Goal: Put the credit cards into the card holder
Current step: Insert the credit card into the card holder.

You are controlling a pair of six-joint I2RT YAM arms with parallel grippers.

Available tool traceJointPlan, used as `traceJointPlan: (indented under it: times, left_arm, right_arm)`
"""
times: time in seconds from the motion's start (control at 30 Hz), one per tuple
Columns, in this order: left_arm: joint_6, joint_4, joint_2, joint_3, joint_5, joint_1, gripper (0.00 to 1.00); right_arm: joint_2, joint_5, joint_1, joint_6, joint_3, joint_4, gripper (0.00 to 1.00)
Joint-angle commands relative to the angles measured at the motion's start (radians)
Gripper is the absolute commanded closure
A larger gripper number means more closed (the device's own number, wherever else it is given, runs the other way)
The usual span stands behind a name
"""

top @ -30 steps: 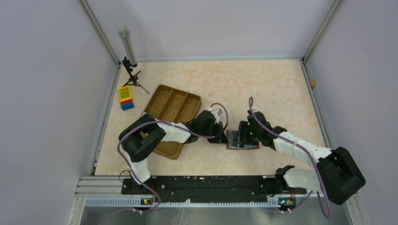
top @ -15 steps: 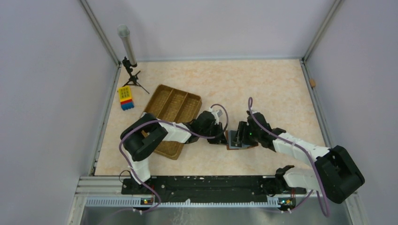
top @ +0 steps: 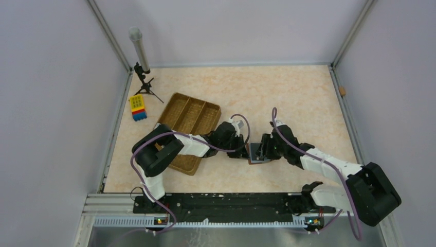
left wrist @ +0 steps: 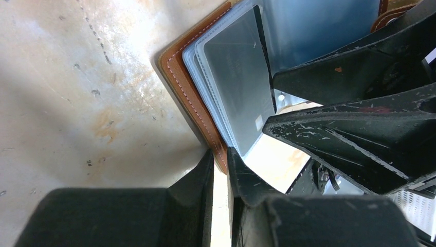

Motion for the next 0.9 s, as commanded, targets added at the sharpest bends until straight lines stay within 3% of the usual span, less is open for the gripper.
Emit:
traceJointPlan:
  times: [0.0, 0.13, 0.23, 0.57, 0.7, 0.87]
  left_arm:
    - [0.025, 0.052, -0.008, 0.014, -0.012, -0.007, 0.84]
    - [0.071, 0.0, -0.032, 0.034, -0.029, -0.004, 0.79]
    - [0.121, -0.064, -0.086, 0.048, -0.052, -0.003, 0.69]
    - [0.325, -0.433, -0.359, 0.099, -0.121, 0.106, 0.17]
    - [0.504, -0.671, -0.48, 0.145, -0.204, 0.247, 0.02]
    - [0.772, -0.791, -0.567, 0.138, -0.311, 0.551, 0.01]
  right_arm:
    - [-0.052, -0.118, 0.012, 0.004, -0.008, 0.113, 0.55]
    - [-0.095, -0.073, 0.012, 0.002, 0.006, 0.061, 0.55]
    - [-0.141, -0.023, 0.011, -0.015, 0.041, -0.009, 0.54]
    - [-0.311, 0.041, -0.093, -0.111, 0.117, -0.154, 0.22]
    - [-0.323, 0.042, -0.105, -0.152, 0.136, -0.178, 0.21]
    - [-0.327, 0.006, -0.109, -0.161, 0.122, -0.137, 0.2]
